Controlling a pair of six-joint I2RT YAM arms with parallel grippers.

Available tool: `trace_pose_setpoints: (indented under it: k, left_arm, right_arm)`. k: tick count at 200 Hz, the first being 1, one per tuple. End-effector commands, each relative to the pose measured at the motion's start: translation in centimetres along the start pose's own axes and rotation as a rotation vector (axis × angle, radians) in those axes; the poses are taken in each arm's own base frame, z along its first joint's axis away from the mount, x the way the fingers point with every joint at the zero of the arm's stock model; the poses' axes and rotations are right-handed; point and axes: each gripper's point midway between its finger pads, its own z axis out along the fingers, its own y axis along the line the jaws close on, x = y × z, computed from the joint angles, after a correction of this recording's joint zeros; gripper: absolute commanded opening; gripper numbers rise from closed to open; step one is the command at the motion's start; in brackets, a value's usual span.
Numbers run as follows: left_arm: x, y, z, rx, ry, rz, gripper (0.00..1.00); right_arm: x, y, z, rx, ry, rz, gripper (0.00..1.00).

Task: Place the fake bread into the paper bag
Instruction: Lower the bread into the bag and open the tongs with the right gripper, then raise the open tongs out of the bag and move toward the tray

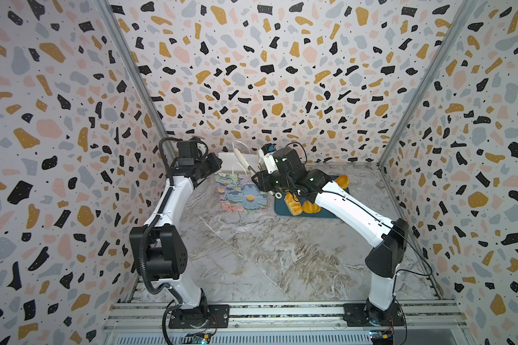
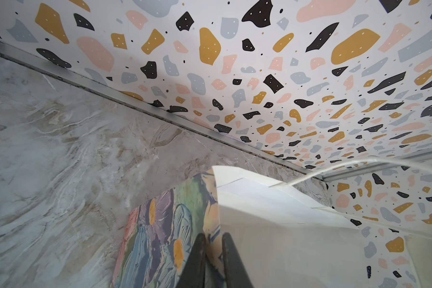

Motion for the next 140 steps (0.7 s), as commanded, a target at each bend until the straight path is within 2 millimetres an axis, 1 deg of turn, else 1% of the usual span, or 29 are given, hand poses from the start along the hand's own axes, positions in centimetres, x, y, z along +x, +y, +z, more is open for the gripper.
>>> trace_pose_setpoints:
  k: [1, 65, 75, 96, 118, 140]
  left_arm:
    - [-0.7, -0.1, -0.3, 0.007, -0.019, 0.012, 0.16]
    - [-1.4, 0.6, -0.9, -0.015, -0.038, 0.016, 0.15]
    - [-1.4, 0.5, -0.9, -0.015, -0.039, 0.016, 0.11]
    - [-1.4, 0.5, -0.9, -0.011, -0.038, 0.019, 0.0]
    - [-1.6, 0.4, -1.1, -0.009, -0.044, 0.023, 0.0]
    - [-1.6, 0.3, -1.2, -0.009, -0.046, 0.024, 0.0]
  right_arm:
    - [-3.3, 1.3, -3.8, -0.033, -0.097, -0.014, 0.52]
    - [-3.4, 1.5, -6.8, -0.028, -0.132, -0.015, 0.51]
    - [-3.4, 1.4, -7.3, -0.024, -0.138, -0.015, 0.51]
    - [-3.2, 0.9, -8.1, 0.004, -0.149, -0.017, 0.51]
    - [-2.8, -0.1, -9.1, 0.045, -0.156, -0.017, 0.51]
    - [-1.9, -1.3, -9.8, 0.08, -0.149, -0.009, 0.51]
